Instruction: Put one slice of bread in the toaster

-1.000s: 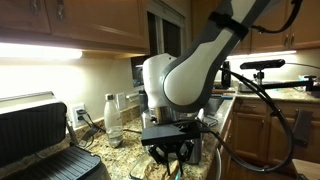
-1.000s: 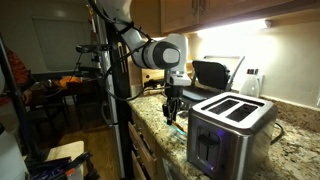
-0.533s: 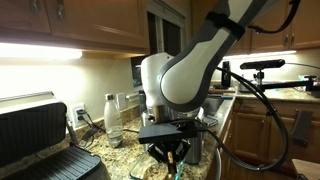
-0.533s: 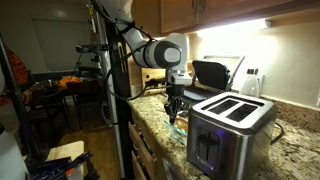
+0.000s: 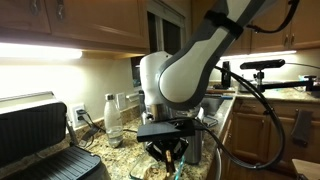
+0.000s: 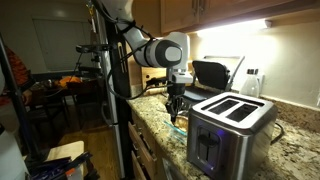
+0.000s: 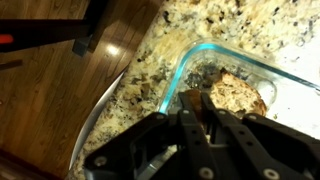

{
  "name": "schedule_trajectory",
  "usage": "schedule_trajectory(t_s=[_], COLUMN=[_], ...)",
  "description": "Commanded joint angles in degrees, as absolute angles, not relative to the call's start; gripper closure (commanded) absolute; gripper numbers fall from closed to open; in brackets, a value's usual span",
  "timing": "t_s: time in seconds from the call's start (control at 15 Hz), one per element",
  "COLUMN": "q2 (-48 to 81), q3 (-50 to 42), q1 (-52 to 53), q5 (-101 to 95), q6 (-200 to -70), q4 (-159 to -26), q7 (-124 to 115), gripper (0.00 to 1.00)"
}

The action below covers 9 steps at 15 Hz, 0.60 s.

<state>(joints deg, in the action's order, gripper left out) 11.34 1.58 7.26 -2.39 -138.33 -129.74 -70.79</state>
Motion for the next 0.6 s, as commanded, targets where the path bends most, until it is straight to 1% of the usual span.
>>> schedule_trajectory(t_s=[0.0,0.53], q2=[9.79,6.14], q3=[1.16,2.45], q1=[7.94,8.38], q5=[-4.43,-6.66], q6=[-135.74,-133.33], q4=[-128.35,-127.17], q7=[-71.11,-70.86], gripper=[0.97,0.97])
